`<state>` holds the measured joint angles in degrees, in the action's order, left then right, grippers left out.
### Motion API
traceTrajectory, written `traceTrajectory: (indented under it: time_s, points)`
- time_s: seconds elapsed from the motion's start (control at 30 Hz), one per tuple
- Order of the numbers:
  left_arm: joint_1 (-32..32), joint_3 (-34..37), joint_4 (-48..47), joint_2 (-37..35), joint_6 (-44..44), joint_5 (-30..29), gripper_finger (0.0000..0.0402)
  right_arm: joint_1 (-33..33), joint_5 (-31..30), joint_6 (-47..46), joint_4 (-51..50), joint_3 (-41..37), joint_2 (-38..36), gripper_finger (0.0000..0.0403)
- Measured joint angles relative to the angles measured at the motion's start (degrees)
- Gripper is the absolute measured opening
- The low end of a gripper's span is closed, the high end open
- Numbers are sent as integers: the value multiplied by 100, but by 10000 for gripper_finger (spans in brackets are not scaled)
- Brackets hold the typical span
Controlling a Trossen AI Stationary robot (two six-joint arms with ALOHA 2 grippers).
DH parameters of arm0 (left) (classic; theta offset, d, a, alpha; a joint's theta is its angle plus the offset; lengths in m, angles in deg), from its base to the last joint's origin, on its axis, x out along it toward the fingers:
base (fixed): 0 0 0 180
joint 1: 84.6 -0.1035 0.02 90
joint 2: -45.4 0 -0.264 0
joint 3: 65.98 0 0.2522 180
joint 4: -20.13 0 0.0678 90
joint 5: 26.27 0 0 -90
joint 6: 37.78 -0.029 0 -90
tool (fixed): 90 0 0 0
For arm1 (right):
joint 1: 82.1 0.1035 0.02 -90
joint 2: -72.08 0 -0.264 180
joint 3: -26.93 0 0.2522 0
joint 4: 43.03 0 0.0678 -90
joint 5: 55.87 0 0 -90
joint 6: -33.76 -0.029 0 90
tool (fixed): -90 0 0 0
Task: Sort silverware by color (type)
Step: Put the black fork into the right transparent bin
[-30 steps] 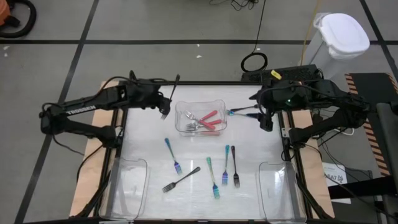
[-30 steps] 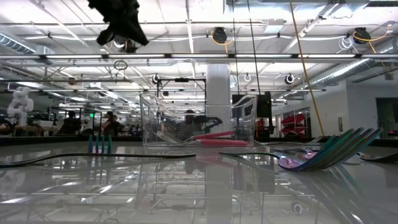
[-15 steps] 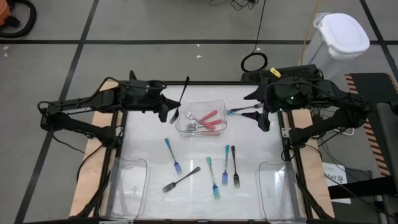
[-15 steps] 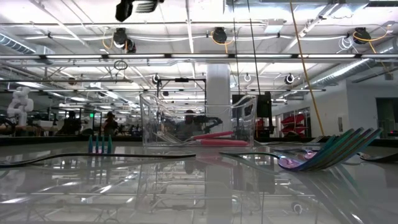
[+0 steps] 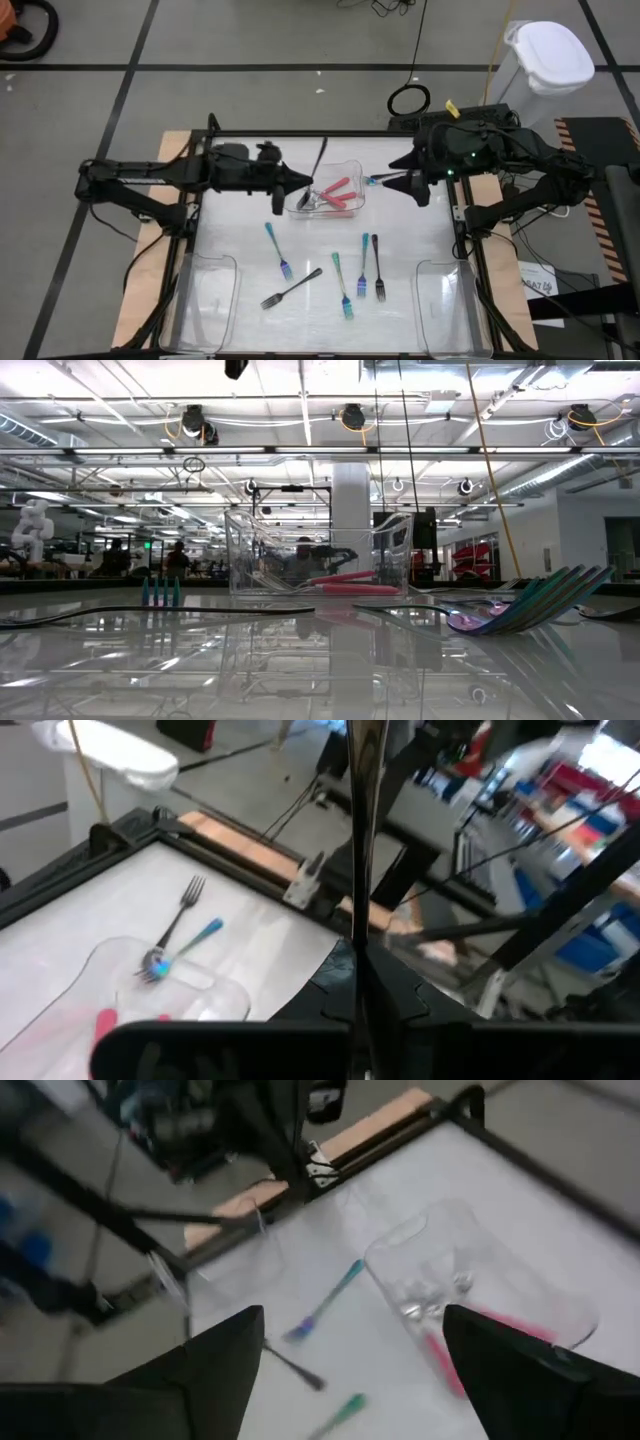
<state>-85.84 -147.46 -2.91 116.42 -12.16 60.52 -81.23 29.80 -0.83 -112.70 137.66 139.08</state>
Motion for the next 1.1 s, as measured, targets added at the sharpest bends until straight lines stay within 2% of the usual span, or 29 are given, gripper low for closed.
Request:
traceTrajectory:
  time_s: [0.1,0.23,0.4,0.57,0.8,1.1]
  points:
    - [106,-145,-97,232,-207,-90,3,0,-1,-890,91,0,0,302]
    - [223,-636,-451,520,-609,-256,3,0,-3,-1638,483,0,0,302]
    - [254,-1404,-1280,854,-1090,-329,3,0,14,-1463,1324,-1,23,302]
    - [251,-1912,-1705,919,-1143,-206,3,0,218,-671,1971,0,18,302]
    - [248,-2155,-1724,916,-937,703,3,10,969,920,2549,0,19,302]
    - [248,-2158,-1725,925,-238,1713,3,423,1059,4107,2600,0,20,302]
